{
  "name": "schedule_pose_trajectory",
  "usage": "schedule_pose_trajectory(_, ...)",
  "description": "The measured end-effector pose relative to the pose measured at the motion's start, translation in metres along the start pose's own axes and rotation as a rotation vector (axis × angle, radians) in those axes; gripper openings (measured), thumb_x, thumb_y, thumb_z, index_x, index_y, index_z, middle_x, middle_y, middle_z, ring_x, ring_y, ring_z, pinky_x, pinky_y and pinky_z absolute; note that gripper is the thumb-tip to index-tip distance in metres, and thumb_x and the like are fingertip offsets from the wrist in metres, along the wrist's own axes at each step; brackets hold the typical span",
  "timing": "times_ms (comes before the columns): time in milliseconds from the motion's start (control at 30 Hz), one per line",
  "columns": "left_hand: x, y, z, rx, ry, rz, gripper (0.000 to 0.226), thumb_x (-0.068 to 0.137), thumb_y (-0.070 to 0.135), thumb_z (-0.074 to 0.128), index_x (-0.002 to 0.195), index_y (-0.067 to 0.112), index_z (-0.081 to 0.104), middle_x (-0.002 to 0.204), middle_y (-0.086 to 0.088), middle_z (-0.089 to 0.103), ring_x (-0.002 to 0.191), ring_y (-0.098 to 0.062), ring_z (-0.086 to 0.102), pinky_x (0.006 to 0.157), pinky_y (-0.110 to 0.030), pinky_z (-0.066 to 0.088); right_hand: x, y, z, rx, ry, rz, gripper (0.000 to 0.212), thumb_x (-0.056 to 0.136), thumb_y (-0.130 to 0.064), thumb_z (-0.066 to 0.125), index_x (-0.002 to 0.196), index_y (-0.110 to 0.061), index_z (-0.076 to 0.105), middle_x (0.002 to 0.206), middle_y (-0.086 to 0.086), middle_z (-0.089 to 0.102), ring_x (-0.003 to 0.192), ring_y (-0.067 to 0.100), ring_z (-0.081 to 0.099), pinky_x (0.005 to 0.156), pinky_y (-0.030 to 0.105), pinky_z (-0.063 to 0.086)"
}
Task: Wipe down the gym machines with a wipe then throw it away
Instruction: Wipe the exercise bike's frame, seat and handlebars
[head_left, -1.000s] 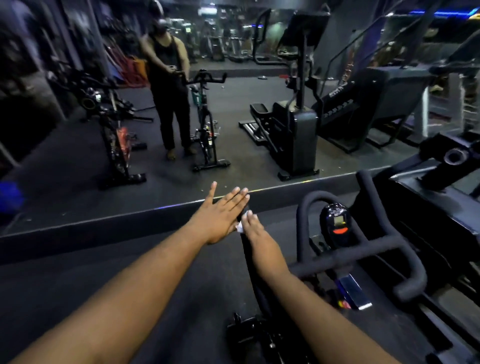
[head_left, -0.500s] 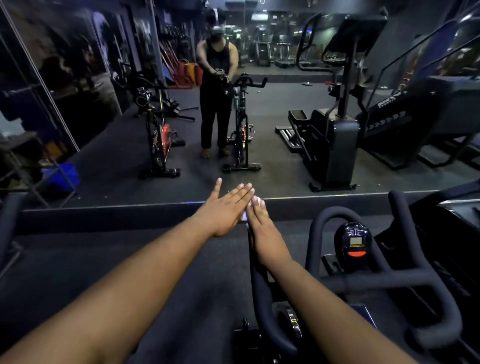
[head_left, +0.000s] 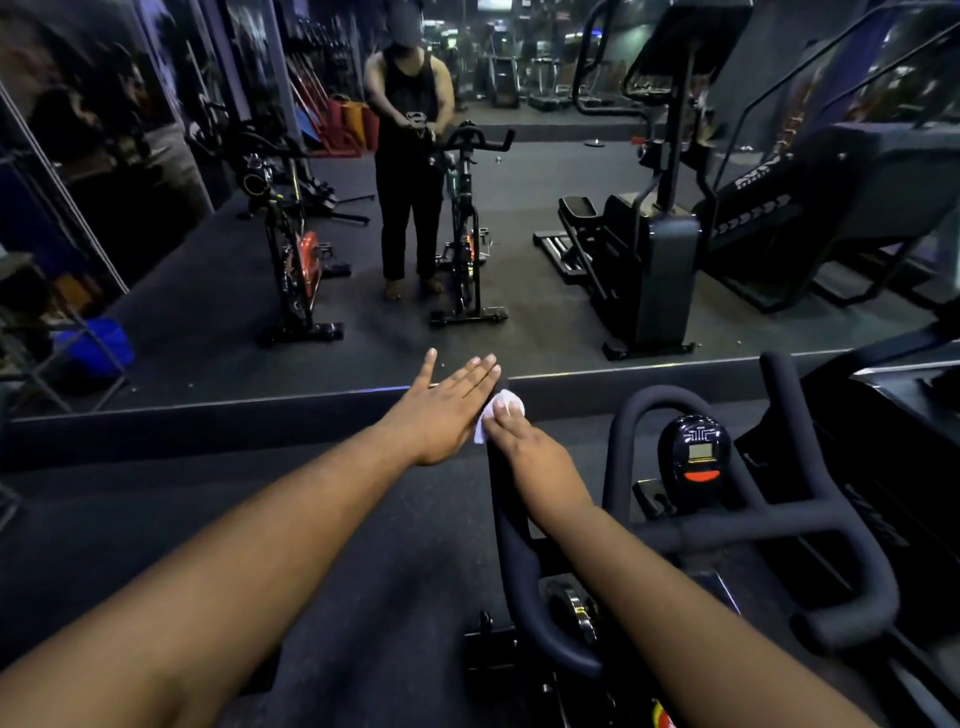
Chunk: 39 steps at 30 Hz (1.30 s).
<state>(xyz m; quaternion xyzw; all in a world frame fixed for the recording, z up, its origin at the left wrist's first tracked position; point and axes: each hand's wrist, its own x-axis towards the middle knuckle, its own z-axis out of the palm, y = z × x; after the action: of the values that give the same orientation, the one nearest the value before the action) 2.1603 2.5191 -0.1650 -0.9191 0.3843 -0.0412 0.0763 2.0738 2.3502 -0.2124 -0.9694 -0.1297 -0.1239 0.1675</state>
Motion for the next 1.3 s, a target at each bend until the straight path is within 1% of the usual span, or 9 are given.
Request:
schedule_pose_trajectory(133,-0.004,0.016,0.008,0.009,0.027,0.062,0.078,0.105,0.033,0.038,0.162,0.018,-0.012,0.169,-0.001,-0.024,0.156,-0.014,-0.016,0.123,-0.06,-0.012,-0.053,0.0,0.012,-0.053,-0.161,-0.036,0.06,0.098,-0.002,0.045,0.155,-0.017,0.037,0.167,0.004,0.023,0.152,0.023,0.028,0.105,0.044,0.049)
schedule_pose_trajectory(233,-0.011,0.031,0.022,0.004,0.048,0.084,0.078,0.103,0.034,0.038,0.164,0.018,-0.008,0.169,-0.001,-0.022,0.156,-0.017,-0.019,0.122,-0.056,-0.016,-0.097,-0.003,0.019,-0.076,-0.13,-0.082,0.052,0.088,-0.016,0.041,0.136,-0.017,0.063,0.148,0.005,0.055,0.125,0.021,0.063,0.087,0.032,0.059)
schedule_pose_trajectory(300,-0.016,0.037,0.035,0.027,0.078,0.13,0.076,0.101,0.039,0.034,0.164,0.017,-0.002,0.17,-0.003,-0.016,0.156,-0.018,-0.018,0.122,-0.057,-0.016,-0.119,-0.005,0.022,-0.179,-0.138,-0.182,0.053,0.082,-0.022,0.04,0.124,-0.018,0.072,0.132,0.002,0.068,0.117,0.016,0.067,0.09,0.029,0.057)
schedule_pose_trajectory(400,-0.021,0.049,0.052,0.077,0.066,0.255,0.077,0.094,0.048,0.015,0.163,0.017,0.006,0.171,-0.004,-0.006,0.157,-0.021,-0.013,0.122,-0.06,-0.014,-0.132,0.004,0.007,-0.279,-0.115,-0.165,0.05,0.081,-0.026,0.042,0.118,-0.02,0.075,0.124,-0.003,0.072,0.115,0.01,0.067,0.097,0.035,0.053)
schedule_pose_trajectory(533,-0.023,0.073,0.058,0.029,-0.022,0.266,0.08,0.095,0.061,0.008,0.164,0.021,-0.002,0.17,-0.001,-0.016,0.15,-0.025,-0.033,0.12,-0.058,-0.02,-0.137,0.023,-0.011,-0.331,-0.079,0.084,0.054,0.076,-0.023,0.046,0.122,-0.014,0.072,0.124,0.003,0.071,0.113,0.015,0.069,0.108,0.033,0.032)
schedule_pose_trajectory(667,-0.021,0.075,0.059,0.004,-0.043,0.245,0.088,0.09,0.07,0.005,0.164,0.023,-0.005,0.169,0.002,-0.021,0.147,-0.025,-0.04,0.12,-0.058,-0.021,-0.14,-0.002,0.018,-0.275,-0.033,0.135,0.048,0.076,-0.022,0.065,0.122,-0.012,0.071,0.127,0.006,0.07,0.119,0.027,0.066,0.107,0.043,0.044)
schedule_pose_trajectory(900,-0.02,0.075,0.054,-0.018,-0.099,0.253,0.08,0.101,0.063,0.024,0.163,0.022,-0.008,0.169,-0.001,-0.024,0.145,-0.026,-0.043,0.117,-0.059,-0.025,-0.156,0.002,-0.027,-0.246,-0.013,0.136,0.047,0.084,-0.025,0.046,0.121,-0.01,0.072,0.124,0.008,0.071,0.113,0.025,0.069,0.106,0.029,0.039)
schedule_pose_trajectory(1100,-0.021,0.076,0.054,-0.035,-0.098,0.256,0.078,0.102,0.063,0.022,0.163,0.024,-0.007,0.169,-0.002,-0.024,0.145,-0.027,-0.042,0.118,-0.061,-0.022,-0.146,-0.003,-0.004,-0.286,-0.015,0.313,0.045,0.083,-0.011,0.061,0.127,-0.01,0.067,0.143,0.013,0.059,0.128,0.031,0.06,0.102,0.04,0.05)
schedule_pose_trajectory(1300,-0.024,0.076,0.05,-0.048,-0.112,0.266,0.076,0.103,0.06,0.021,0.163,0.022,-0.007,0.168,-0.004,-0.024,0.145,-0.029,-0.043,0.117,-0.062,-0.022,-0.168,-0.062,0.035,-0.102,-0.073,0.218,0.051,0.1,-0.012,0.041,0.151,-0.013,0.045,0.157,0.007,0.042,0.148,0.02,0.033,0.123,0.031,0.02)
